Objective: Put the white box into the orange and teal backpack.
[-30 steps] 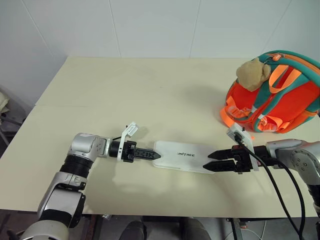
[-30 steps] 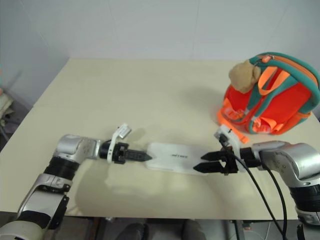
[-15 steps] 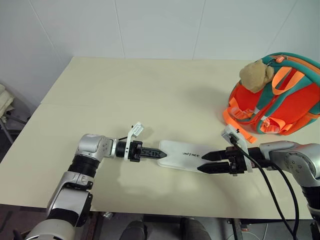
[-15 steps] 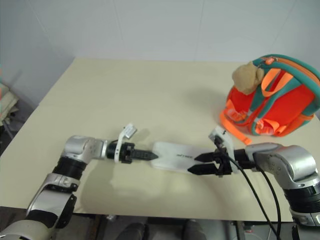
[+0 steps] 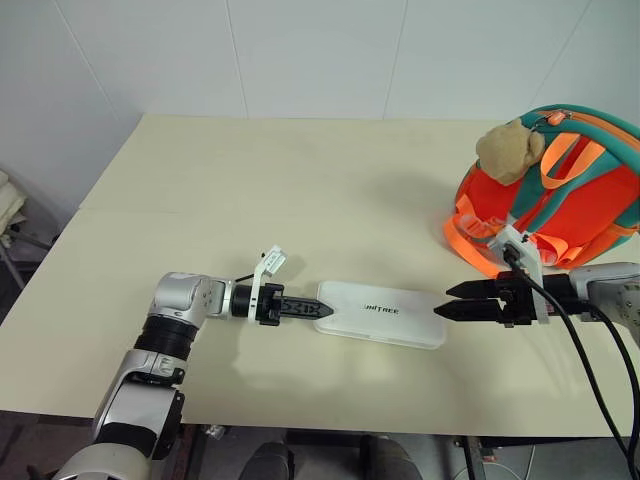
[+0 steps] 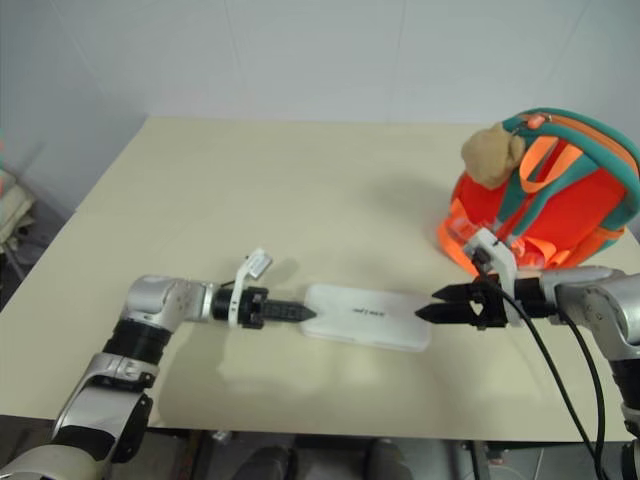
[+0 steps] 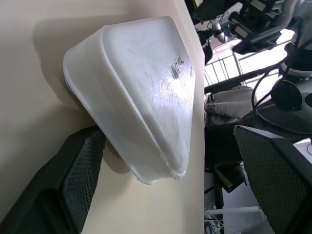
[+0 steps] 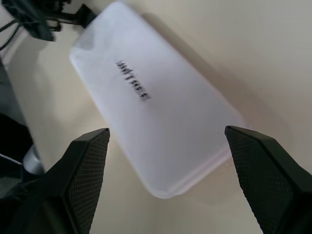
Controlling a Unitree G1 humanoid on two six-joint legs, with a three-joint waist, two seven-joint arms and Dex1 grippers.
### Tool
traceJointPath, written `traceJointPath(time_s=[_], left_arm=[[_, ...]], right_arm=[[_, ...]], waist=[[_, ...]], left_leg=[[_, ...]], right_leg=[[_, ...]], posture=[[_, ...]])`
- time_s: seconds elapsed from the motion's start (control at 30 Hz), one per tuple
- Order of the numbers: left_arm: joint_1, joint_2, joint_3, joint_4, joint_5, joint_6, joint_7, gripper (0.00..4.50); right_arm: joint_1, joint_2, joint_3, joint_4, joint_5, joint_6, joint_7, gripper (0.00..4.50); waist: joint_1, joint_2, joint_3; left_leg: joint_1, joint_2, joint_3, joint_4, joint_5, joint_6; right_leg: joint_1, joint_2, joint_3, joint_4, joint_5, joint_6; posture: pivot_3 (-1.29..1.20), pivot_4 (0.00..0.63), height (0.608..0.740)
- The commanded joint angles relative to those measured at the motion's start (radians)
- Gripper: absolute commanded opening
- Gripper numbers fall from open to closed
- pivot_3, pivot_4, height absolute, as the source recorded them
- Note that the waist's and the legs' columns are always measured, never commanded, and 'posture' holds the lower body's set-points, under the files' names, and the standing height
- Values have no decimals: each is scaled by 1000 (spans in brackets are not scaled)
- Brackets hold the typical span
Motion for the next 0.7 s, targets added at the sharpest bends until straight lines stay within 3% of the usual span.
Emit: traceJointPath(time_s=[0.03, 0.33, 0.7], left_arm=[[31, -14, -20, 9, 12, 25, 54, 4461], [57, 0, -1, -53, -7, 65, 74, 4461], [73, -11, 2, -54, -16, 42, 98, 4461]], right_arm=[[-21, 30, 42, 22, -36, -40, 22, 4500], [-19, 43, 78, 83, -89, -51, 50, 4500], [-7, 5, -112, -6, 44, 252, -24, 4500]], waist=[[0, 0, 0], [-3, -1, -1], [-1, -1, -1]], left_leg=[[0, 0, 0, 0, 0, 0], [1, 0, 0, 0, 0, 0], [-1, 0, 0, -3, 2, -3]], right_leg=[[0, 0, 0, 0, 0, 0], [1, 0, 0, -1, 1, 0], [-1, 0, 0, -5, 1, 0]], posture=[[0, 150, 740], [0, 150, 740], [0, 150, 740]])
